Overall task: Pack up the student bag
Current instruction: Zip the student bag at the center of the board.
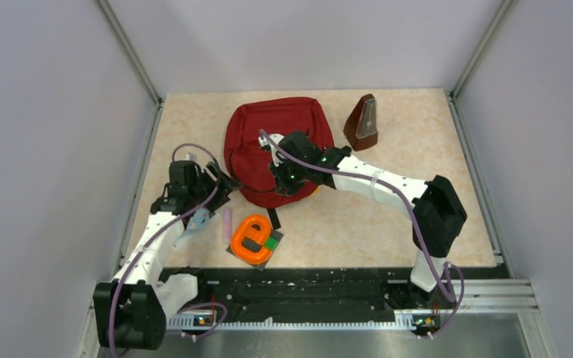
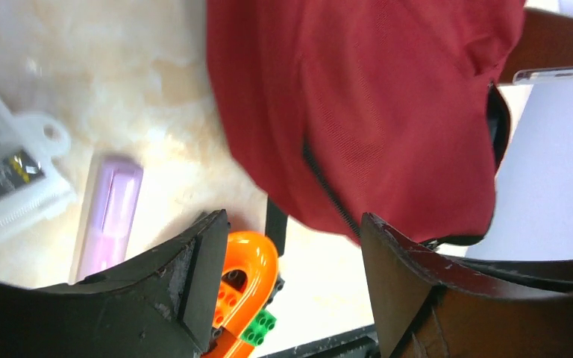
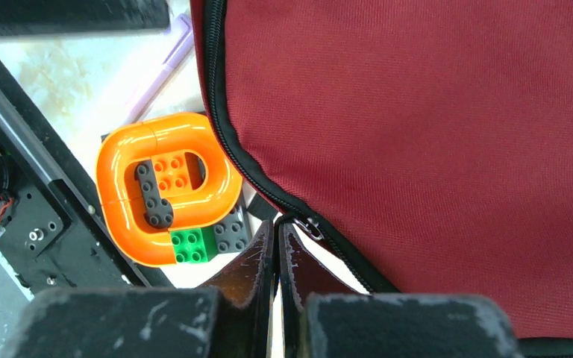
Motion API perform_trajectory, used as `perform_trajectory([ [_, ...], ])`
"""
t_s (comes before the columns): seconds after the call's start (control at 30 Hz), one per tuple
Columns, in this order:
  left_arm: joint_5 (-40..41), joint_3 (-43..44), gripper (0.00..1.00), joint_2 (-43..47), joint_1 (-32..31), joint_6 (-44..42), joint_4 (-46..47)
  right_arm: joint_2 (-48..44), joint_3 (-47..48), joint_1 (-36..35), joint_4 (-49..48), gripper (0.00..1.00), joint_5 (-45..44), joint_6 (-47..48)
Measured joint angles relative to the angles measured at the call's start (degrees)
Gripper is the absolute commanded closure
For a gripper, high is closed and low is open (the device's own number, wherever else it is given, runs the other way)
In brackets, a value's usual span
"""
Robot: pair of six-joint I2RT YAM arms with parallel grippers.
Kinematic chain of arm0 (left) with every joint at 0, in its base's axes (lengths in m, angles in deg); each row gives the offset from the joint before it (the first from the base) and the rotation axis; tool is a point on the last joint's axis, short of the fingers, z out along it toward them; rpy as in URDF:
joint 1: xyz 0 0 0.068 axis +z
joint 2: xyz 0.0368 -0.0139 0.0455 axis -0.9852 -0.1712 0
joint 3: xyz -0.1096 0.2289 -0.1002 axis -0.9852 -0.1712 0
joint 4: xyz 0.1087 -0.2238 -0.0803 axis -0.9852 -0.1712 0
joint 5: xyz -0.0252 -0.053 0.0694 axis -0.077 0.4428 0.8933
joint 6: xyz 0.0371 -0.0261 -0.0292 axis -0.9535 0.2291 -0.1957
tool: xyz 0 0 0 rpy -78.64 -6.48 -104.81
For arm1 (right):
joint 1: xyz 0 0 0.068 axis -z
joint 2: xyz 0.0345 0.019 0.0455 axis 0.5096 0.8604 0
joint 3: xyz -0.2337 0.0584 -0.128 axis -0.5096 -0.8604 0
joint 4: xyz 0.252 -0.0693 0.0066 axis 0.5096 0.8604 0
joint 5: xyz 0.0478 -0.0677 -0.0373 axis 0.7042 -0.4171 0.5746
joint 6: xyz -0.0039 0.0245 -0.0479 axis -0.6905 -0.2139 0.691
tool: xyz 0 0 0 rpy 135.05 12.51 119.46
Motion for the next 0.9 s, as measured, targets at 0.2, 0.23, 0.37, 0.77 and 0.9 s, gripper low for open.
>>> perform_trajectory([
  [0.2,-1.4,-6.9,0.3,1.8,-0.9,6.7,1.1,0.1,0.3,-0.1,0.2,1.0,0.6,0.0],
  [0.23,-1.6,-7.0,0.3,1.5,-1.1,7.3,1.5,0.1,0.3,-0.1,0.2,1.0,0.7,0.0],
  [0.37,-2.3,-7.0,0.3,-0.3,-2.2,9.6,5.1,0.1,0.3,-0.2,0.2,1.0,0.7,0.0],
  [0.77,-2.7,-7.0,0.67,-8.0,-6.0,13.8,13.4,0.1,0.3,-0.9,0.6,1.0,0.2,0.2],
  [0.9,-3.0,-6.7,0.99,-11.9,-8.1,15.1,16.0,0.1,1.0,-0.9,1.3,1.0,-1.0,0.5],
])
